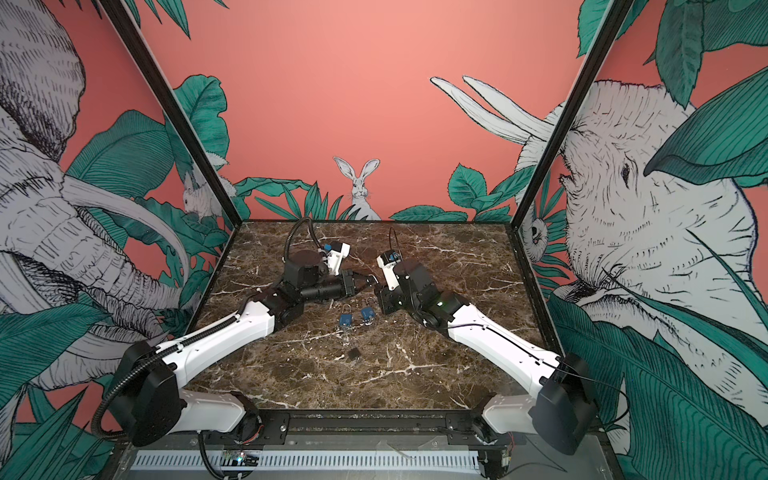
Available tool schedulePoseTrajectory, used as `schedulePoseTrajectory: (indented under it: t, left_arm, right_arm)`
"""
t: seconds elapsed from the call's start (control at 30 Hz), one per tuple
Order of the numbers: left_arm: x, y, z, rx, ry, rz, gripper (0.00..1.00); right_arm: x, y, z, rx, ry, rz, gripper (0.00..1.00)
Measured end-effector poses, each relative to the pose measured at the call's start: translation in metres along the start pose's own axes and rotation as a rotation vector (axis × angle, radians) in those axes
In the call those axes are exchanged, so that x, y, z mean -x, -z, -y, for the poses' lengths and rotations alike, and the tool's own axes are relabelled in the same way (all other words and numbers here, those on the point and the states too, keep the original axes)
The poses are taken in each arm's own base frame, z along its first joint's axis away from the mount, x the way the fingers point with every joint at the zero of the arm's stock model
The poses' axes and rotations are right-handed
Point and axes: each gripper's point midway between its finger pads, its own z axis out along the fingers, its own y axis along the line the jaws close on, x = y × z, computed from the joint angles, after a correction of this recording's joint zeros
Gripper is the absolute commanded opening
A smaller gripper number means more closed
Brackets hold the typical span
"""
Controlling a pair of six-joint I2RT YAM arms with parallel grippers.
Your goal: Lock with the key
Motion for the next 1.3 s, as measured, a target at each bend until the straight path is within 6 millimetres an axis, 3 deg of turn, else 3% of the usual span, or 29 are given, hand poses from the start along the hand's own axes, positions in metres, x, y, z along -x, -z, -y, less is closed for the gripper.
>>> schedulePoseTrajectory:
  t: [0.1, 0.37, 0.43, 0.53, 0.77, 0.97, 1.1, 1.3]
  left_arm:
    - [0.0, 0.0, 0.0, 0.001, 0.001, 0.001, 0.0]
    - [-0.001, 0.001, -0.001, 0.005, -0.014, -0.002, 0.01]
    - [-0.001, 0.004, 0.0, 0.009, -0.028, -0.004, 0.22]
    - [-0.003, 0.01, 0.0, 0.027, -0.06, -0.004, 0.39]
    - [-0.006, 0.017, -0.008, 0.073, -0.103, -0.021, 0.41]
    - [-0.005, 0.021, -0.013, 0.091, -0.112, -0.024, 0.41]
    - [0.003, 0.033, -0.002, 0.062, -0.127, 0.005, 0.4]
    - [0.019, 0.067, 0.025, -0.003, -0.193, 0.081, 0.41]
  right_arm:
    - [-0.001, 0.0, -0.003, 0.012, 0.012, -0.005, 0.0]
    - [-0.003, 0.001, -0.004, 0.023, 0.012, -0.017, 0.0]
    - [-0.003, 0.003, -0.008, 0.045, 0.008, -0.032, 0.0]
    - [0.001, 0.009, -0.01, 0.077, -0.024, -0.048, 0.0]
    - [0.011, 0.03, -0.019, 0.171, -0.094, -0.073, 0.0]
    - [0.009, 0.041, -0.031, 0.244, -0.122, -0.119, 0.0]
    - [0.001, 0.045, -0.033, 0.284, -0.15, -0.163, 0.0]
    - [0.003, 0.056, -0.035, 0.394, -0.206, -0.186, 0.0]
